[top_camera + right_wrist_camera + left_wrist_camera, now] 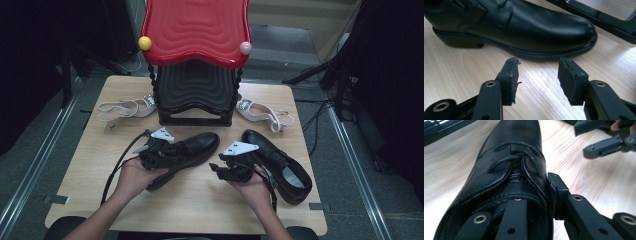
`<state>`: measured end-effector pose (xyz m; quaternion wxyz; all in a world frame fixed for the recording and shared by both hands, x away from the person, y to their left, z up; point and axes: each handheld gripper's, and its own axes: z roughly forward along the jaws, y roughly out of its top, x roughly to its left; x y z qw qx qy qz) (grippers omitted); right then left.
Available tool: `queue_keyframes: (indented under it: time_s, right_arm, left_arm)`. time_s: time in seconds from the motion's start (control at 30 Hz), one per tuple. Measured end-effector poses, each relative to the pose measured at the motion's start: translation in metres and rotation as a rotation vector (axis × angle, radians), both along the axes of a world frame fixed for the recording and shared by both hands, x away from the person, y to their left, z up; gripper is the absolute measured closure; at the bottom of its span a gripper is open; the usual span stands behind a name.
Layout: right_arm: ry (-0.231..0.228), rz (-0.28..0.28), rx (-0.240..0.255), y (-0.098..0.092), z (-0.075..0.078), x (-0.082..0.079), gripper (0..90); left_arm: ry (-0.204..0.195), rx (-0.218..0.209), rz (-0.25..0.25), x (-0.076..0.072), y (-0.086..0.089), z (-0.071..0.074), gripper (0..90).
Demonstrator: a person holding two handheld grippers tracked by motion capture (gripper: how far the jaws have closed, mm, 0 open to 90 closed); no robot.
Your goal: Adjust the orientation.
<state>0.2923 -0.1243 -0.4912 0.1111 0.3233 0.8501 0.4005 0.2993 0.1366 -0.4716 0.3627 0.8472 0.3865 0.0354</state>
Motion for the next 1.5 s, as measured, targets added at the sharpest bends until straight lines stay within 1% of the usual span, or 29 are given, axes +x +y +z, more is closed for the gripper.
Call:
queue_keyframes:
  time_s: [0.03,0.1,0.13,0.2,0.23,0.3,0.37,0.4,0.43,0.47,0.53,0.6,0.63,0.67,0.7,0.73,0.77,0.83,0.93,1.0,1.07,1.13,1.2,1.23,1.3,1.33,1.43,1.47,1.5]
  right_arm:
    - [0.003,-0.002,0.000,0.000,0.000,0.000,52.2]
    - [0.007,-0.002,-0.003,0.000,-0.001,0.001,52.5]
    - [0.009,-0.002,-0.005,0.001,-0.001,0.001,52.6]
    - [0.010,-0.002,-0.004,0.002,-0.002,0.001,52.7]
    - [0.011,-0.001,-0.007,0.003,-0.002,0.002,52.9]
    - [0.016,-0.004,-0.007,0.004,-0.001,0.001,53.1]
    - [0.014,-0.001,-0.007,0.005,-0.001,0.001,53.5]
    - [0.014,-0.001,-0.007,0.005,-0.001,0.001,53.5]
    - [0.014,-0.002,-0.005,0.005,0.000,0.001,53.8]
    - [0.017,-0.002,-0.005,0.005,0.000,0.001,54.0]
    - [0.030,-0.002,-0.004,0.007,0.001,0.001,55.0]
    - [0.029,0.005,-0.007,0.009,0.001,0.000,55.4]
    - [0.030,-0.001,-0.011,0.010,0.001,0.000,55.5]
    - [0.026,0.002,-0.014,0.011,0.001,0.000,55.6]
    - [0.026,0.002,-0.014,0.011,0.001,0.000,55.6]
    - [0.030,0.002,-0.011,0.013,0.001,0.000,56.3]
    - [0.030,0.002,-0.011,0.013,0.001,0.000,56.3]
    - [0.041,0.003,-0.004,0.016,0.000,0.000,58.6]
    - [0.049,0.005,0.003,0.019,-0.001,0.001,60.4]
    - [0.054,0.008,0.003,0.022,-0.001,0.001,62.5]
    - [0.057,0.007,0.003,0.024,-0.002,0.001,63.9]
    - [0.058,0.007,0.006,0.028,-0.002,0.001,70.1]
    - [0.056,0.008,0.012,0.029,-0.002,0.001,72.5]
    - [0.064,0.009,0.024,0.031,-0.003,0.002,78.9]
    - [0.067,0.006,0.030,0.032,-0.004,0.002,81.5]
    - [0.077,0.004,0.044,0.034,-0.005,0.004,86.6]
    - [0.075,0.003,0.051,0.039,-0.006,0.004,89.6]
    - [0.069,0.003,0.053,0.041,-0.006,0.003,89.7]
    - [0.064,0.001,0.052,0.043,-0.006,0.002,90.0]
  left_arm:
    - [0.008,-0.008,0.000,0.001,-0.001,-0.001,77.3]
    - [0.002,-0.008,-0.003,0.001,-0.001,-0.001,76.5]
    - [0.017,-0.019,-0.019,0.001,0.001,-0.002,73.5]
    - [0.017,-0.024,-0.024,0.001,0.002,-0.002,70.9]
    - [0.025,-0.027,-0.035,0.001,0.002,-0.001,63.0]
    - [0.023,-0.021,-0.039,-0.001,0.003,0.001,59.4]
    - [0.026,-0.032,-0.043,-0.001,0.009,0.005,57.8]
    - [0.038,-0.040,-0.043,-0.002,0.012,0.008,57.8]
    - [0.032,-0.036,-0.049,-0.003,0.016,0.012,56.5]
    - [0.019,-0.029,-0.049,-0.005,0.020,0.016,56.5]
    - [0.020,-0.016,-0.060,-0.007,0.029,0.024,56.2]
    - [0.018,-0.011,-0.062,-0.008,0.032,0.026,56.3]
    - [0.003,-0.005,-0.057,-0.008,0.036,0.029,56.6]
    - [-0.008,-0.017,-0.055,-0.009,0.043,0.033,58.0]
    - [-0.008,-0.017,-0.055,-0.009,0.043,0.033,60.1]
    - [-0.010,-0.031,-0.052,-0.008,0.053,0.038,63.0]
    - [-0.010,-0.031,-0.052,-0.008,0.053,0.038,65.1]
    - [-0.014,-0.049,-0.046,-0.006,0.067,0.042,70.6]
    - [-0.016,-0.056,-0.030,-0.001,0.079,0.040,78.7]
    - [-0.019,-0.050,-0.030,0.001,0.082,0.039,83.9]
    - [-0.011,-0.042,-0.032,0.005,0.086,0.035,85.8]
    - [-0.017,-0.029,-0.026,0.009,0.090,0.029,87.1]
    - [-0.015,-0.026,-0.029,0.011,0.091,0.027,87.4]
    - [-0.017,-0.004,-0.018,0.015,0.093,0.023,87.8]
    - [-0.019,-0.001,-0.019,0.017,0.094,0.021,87.8]
    - [-0.029,0.004,-0.014,0.019,0.095,0.017,87.8]
    - [-0.029,-0.010,-0.013,0.023,0.096,0.013,88.0]
    - [-0.012,-0.024,-0.015,0.027,0.096,0.005,88.1]
    - [-0.009,-0.012,-0.016,0.029,0.095,0.001,88.2]
